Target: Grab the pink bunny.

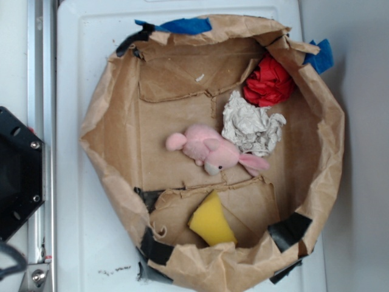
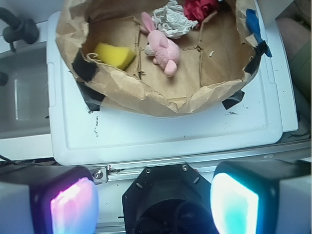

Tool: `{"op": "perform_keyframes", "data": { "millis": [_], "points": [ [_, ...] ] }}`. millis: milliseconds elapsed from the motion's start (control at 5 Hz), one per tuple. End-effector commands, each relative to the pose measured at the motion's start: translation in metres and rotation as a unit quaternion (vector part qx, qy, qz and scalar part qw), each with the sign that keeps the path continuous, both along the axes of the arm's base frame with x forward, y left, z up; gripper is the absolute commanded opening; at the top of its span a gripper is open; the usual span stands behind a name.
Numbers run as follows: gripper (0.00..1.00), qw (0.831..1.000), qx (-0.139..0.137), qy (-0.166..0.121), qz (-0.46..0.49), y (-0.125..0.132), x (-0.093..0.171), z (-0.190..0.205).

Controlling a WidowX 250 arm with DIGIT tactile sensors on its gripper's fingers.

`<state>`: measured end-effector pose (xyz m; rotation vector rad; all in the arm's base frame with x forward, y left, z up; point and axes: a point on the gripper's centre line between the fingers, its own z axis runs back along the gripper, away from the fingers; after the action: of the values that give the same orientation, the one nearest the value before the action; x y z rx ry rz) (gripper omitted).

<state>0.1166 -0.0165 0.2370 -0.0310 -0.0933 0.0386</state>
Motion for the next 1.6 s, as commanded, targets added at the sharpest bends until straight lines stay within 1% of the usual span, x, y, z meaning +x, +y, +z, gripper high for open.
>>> {"op": "perform_keyframes", "data": {
  "millis": [0,200,400,600,800,1000,1200,1400],
  "points": [
    [1.0,1.0,0.0,0.0,0.0,0.0,0.0,0.0],
    [1.0,0.999,0.044,-0.026,-0.012,-0.012,0.024,-0.006],
    [1.0,0.999,0.01,-0.01,-0.048,-0.012,0.055,-0.024],
    [1.0,0.997,-0.017,-0.01,-0.068,-0.004,0.069,-0.033],
    [1.0,0.994,-0.03,-0.01,-0.106,0.006,0.085,-0.059],
    [1.0,0.992,-0.017,-0.016,-0.123,0.009,0.098,-0.083],
    [1.0,0.991,0.004,-0.015,-0.134,0.014,0.11,-0.108],
    [1.0,0.991,0.004,-0.015,-0.134,0.014,0.11,-0.108]
  ]
}}
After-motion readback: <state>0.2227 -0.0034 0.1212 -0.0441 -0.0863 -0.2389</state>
